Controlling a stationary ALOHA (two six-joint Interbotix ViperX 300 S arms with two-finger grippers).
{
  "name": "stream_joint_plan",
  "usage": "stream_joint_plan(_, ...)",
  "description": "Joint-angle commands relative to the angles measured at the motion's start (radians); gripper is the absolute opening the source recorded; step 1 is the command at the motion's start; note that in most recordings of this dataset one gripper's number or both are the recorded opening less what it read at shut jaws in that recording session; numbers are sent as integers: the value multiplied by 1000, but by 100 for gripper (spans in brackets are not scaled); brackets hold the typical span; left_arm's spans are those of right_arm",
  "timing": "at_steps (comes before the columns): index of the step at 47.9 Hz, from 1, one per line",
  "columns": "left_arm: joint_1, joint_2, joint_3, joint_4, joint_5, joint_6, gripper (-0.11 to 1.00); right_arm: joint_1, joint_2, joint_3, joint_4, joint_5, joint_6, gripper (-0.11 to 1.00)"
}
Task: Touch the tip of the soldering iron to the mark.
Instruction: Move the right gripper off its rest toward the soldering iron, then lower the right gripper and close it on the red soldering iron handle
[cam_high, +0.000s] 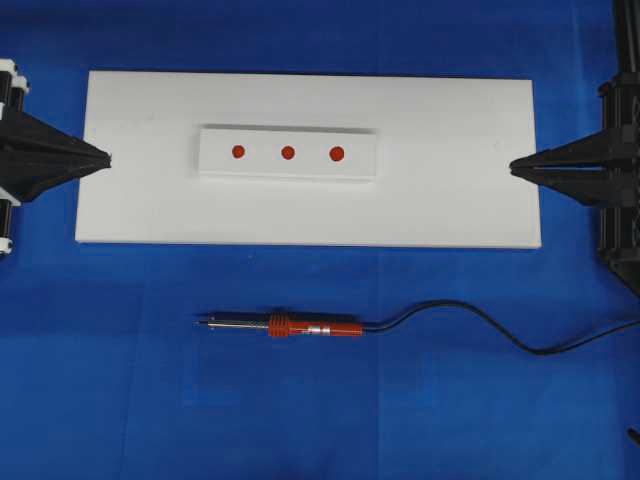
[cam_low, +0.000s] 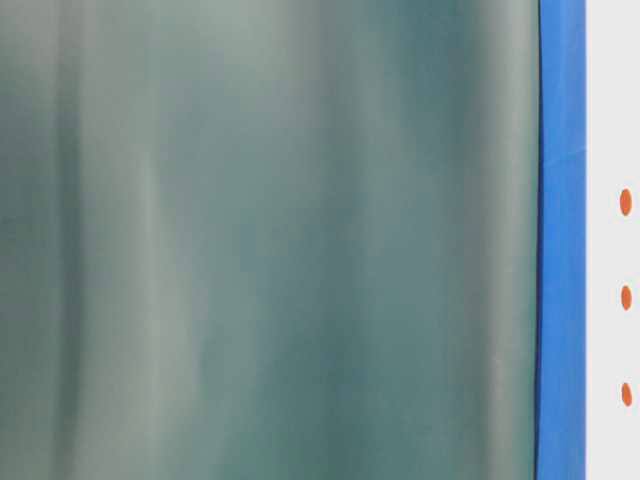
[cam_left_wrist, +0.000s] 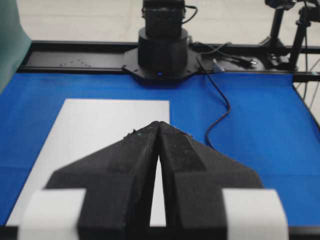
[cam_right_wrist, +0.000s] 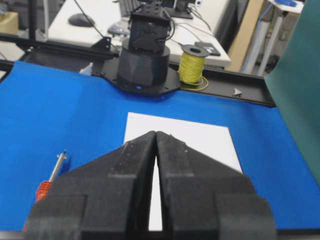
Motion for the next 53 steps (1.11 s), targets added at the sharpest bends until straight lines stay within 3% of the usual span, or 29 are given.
stream_joint_plan(1, 2, 5, -18, 3, 0, -6, 0, 12, 17, -28, 5, 0, 12, 0)
stream_joint_plan(12, 3, 0, -17, 3, 6, 5, 0, 20, 51, -54, 8, 75, 43, -6)
stream_joint_plan(29, 2, 0, -12, 3, 11, -3, 0, 77, 189, -94, 8, -2, 72, -2)
stream_joint_plan(33, 3, 0, -11, 2, 11, -5, 0, 101, 249, -121, 8, -18, 84, 9)
stream_joint_plan(46, 3, -2, 3, 2, 11, -5, 0, 149, 483, -224, 14, -75, 163, 86)
stream_joint_plan(53, 3, 0, 9, 3, 6, 3, 0, 178, 627, -291, 31, -87, 173, 82)
